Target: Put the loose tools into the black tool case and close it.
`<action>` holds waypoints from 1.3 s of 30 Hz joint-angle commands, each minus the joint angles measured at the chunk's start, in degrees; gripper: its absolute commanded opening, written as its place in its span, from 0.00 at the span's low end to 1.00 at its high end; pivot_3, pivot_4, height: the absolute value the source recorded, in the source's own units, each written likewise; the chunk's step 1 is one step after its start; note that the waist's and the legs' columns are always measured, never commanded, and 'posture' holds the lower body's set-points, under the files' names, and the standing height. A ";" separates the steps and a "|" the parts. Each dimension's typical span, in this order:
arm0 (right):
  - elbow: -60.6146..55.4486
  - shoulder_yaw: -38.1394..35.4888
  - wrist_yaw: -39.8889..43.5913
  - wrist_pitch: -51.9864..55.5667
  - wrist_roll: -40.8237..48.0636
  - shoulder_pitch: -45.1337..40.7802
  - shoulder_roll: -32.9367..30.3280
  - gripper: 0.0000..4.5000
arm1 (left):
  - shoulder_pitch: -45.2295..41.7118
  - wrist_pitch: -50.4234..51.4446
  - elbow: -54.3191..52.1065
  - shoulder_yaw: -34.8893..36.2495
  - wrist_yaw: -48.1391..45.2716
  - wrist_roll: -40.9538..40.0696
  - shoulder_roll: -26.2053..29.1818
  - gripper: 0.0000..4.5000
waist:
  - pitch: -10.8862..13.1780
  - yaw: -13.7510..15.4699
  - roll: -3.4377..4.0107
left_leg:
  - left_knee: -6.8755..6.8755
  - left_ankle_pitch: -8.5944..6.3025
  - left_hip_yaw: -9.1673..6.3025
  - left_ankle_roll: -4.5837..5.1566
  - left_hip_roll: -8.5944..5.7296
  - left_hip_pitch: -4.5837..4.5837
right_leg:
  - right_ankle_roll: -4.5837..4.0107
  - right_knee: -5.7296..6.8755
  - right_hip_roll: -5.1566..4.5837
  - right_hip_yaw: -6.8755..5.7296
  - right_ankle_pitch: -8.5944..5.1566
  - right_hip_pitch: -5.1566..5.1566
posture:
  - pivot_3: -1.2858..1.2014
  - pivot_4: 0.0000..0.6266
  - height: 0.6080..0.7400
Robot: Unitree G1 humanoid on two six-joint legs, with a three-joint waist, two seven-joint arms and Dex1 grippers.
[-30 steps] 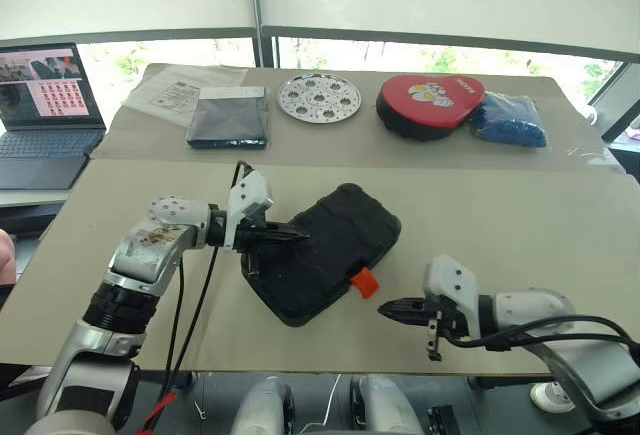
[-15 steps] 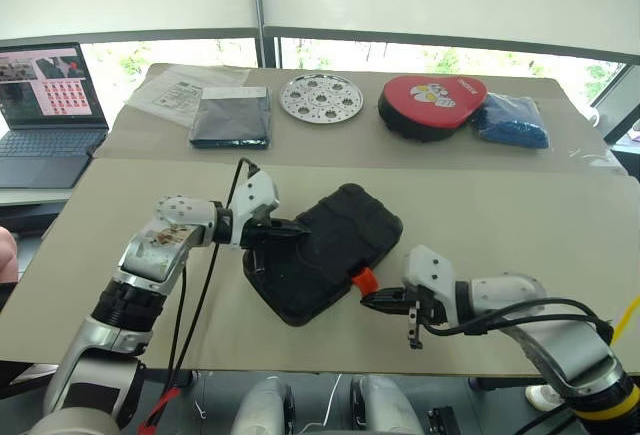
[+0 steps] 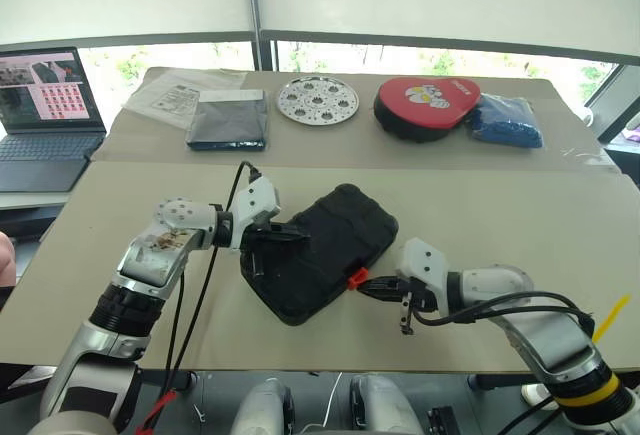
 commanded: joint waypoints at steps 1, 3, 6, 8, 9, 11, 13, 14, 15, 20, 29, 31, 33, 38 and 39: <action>-1.19 -1.95 -0.48 -2.66 0.12 -1.08 1.07 0.00 | 1.04 1.42 1.03 -2.70 0.33 2.17 0.11 0.00 | 0.00 -0.07 0.00 | 0.00 0.00 0.00 0.00 0.00 0.03 | -0.01 0.00 0.00 0.00 0.00 0.03 | 0.52 0.24 1.00; -1.12 -1.76 -0.83 -2.53 -0.40 -0.87 1.21 0.00 | 0.93 1.75 1.23 -3.13 0.61 2.65 0.14 0.00 | 0.00 -0.11 0.00 | -0.01 0.00 -0.01 0.00 0.02 0.06 | -0.01 0.00 0.00 -0.01 -0.01 0.07 | 0.52 0.24 1.00; 0.06 -0.87 -2.05 -2.62 -2.07 -0.87 2.22 0.00 | 1.09 2.26 1.28 -3.91 0.85 3.12 0.37 0.00 | -0.01 -0.26 0.00 | -0.01 0.00 -0.03 0.00 0.03 0.12 | -0.02 0.00 0.00 -0.01 0.00 0.16 | 0.52 0.24 1.00; 1.01 -0.55 -2.67 -3.14 -2.83 -1.26 3.53 0.00 | 1.12 2.65 1.42 -4.47 0.90 3.41 0.59 0.00 | -0.02 -0.53 0.00 | -0.01 0.00 -0.03 0.00 0.04 0.14 | -0.03 0.00 0.02 -0.01 0.00 0.18 | 0.52 0.24 1.00; 1.28 -0.54 -2.94 -3.21 -2.97 -1.45 4.23 0.00 | 1.13 3.02 1.45 -4.73 1.03 3.61 0.70 0.00 | -0.02 -0.64 0.00 | -0.01 0.00 -0.03 -0.01 0.05 0.15 | -0.04 0.00 0.03 -0.01 0.01 0.19 | 0.52 0.24 1.00; 1.86 -0.22 -3.23 -3.36 -3.55 -1.79 5.32 0.00 | 1.14 3.77 1.59 -5.08 1.28 3.90 0.71 0.00 | -0.02 -0.83 0.00 | -0.02 0.01 -0.04 -0.02 0.06 0.18 | -0.06 0.02 0.03 -0.02 0.01 0.20 | 0.52 0.24 1.00; 2.44 0.17 -3.23 -3.67 -4.39 -1.89 6.02 0.00 | 1.19 4.36 1.60 -5.30 1.46 3.99 0.61 0.00 | -0.03 -0.92 0.00 | -0.02 0.02 -0.05 -0.03 0.06 0.21 | -0.07 0.04 0.03 -0.02 0.01 0.23 | 0.52 0.24 1.00; 2.89 0.33 -3.25 -3.85 -4.76 -2.04 6.42 0.00 | 1.13 4.66 1.66 -5.45 1.48 4.04 0.53 0.00 | -0.03 -0.92 0.01 | -0.02 0.02 -0.05 -0.03 0.06 0.22 | -0.07 0.04 0.02 -0.02 0.01 0.24 | 0.52 0.24 1.00; 3.39 0.31 -3.36 -4.37 -5.11 -2.23 6.93 0.00 | 0.98 5.18 1.76 -5.70 1.46 4.17 0.53 0.00 | -0.03 -0.93 0.00 | -0.02 0.02 -0.05 -0.03 0.06 0.23 | -0.07 0.04 0.02 -0.02 0.01 0.24 | 0.52 0.24 1.00; 2.73 -0.62 -3.00 -4.11 -4.83 -3.10 8.48 0.00 | 0.78 8.07 2.20 -7.08 1.80 5.20 0.80 0.00 | -0.04 -1.01 0.00 | -0.03 0.02 -0.05 -0.04 0.07 0.31 | -0.07 0.05 0.02 0.00 0.00 0.30 | 0.52 0.24 1.00; -3.15 -3.15 -0.63 2.41 -0.67 -1.56 5.55 0.00 | 1.80 8.68 0.88 -7.43 1.82 5.16 0.85 0.00 | -0.05 -1.01 0.02 | -0.06 0.02 -0.05 -0.04 0.10 0.34 | -0.09 0.05 0.00 0.02 -0.01 0.30 | 0.52 0.24 1.00; -3.46 -3.97 -0.54 2.52 -0.35 -0.59 4.51 0.00 | 1.87 8.59 0.86 -7.26 1.90 5.05 0.80 0.00 | -0.07 -0.99 0.02 | -0.07 0.02 -0.06 -0.04 0.10 0.34 | -0.10 0.05 0.00 0.02 -0.01 0.31 | 0.52 0.24 1.00; -2.49 -4.71 -1.51 1.10 -0.60 -0.34 4.85 0.00 | 2.03 8.40 0.85 -7.17 1.99 5.00 0.75 0.00 | -0.11 -0.98 0.01 | -0.09 0.02 -0.06 -0.04 0.10 0.36 | -0.10 0.03 0.00 0.02 -0.02 0.32 | 0.52 0.24 1.00; -1.60 -3.99 -2.02 -0.14 -0.94 -1.54 6.62 0.00 | 2.23 8.37 0.73 -7.31 2.16 4.91 0.54 0.00 | -0.22 -1.04 -0.01 | -0.14 0.02 -0.05 -0.04 0.10 0.45 | -0.11 0.01 0.00 0.04 -0.03 0.38 | 0.52 0.24 1.00; -1.61 -4.00 -2.03 -0.11 -0.92 -1.59 6.81 0.00 | 2.25 8.36 0.72 -7.33 2.16 4.90 0.55 0.00 | -0.23 -1.05 -0.01 | -0.14 0.02 -0.04 -0.04 0.10 0.47 | -0.11 0.01 0.00 0.05 -0.03 0.39 | 0.52 0.24 1.00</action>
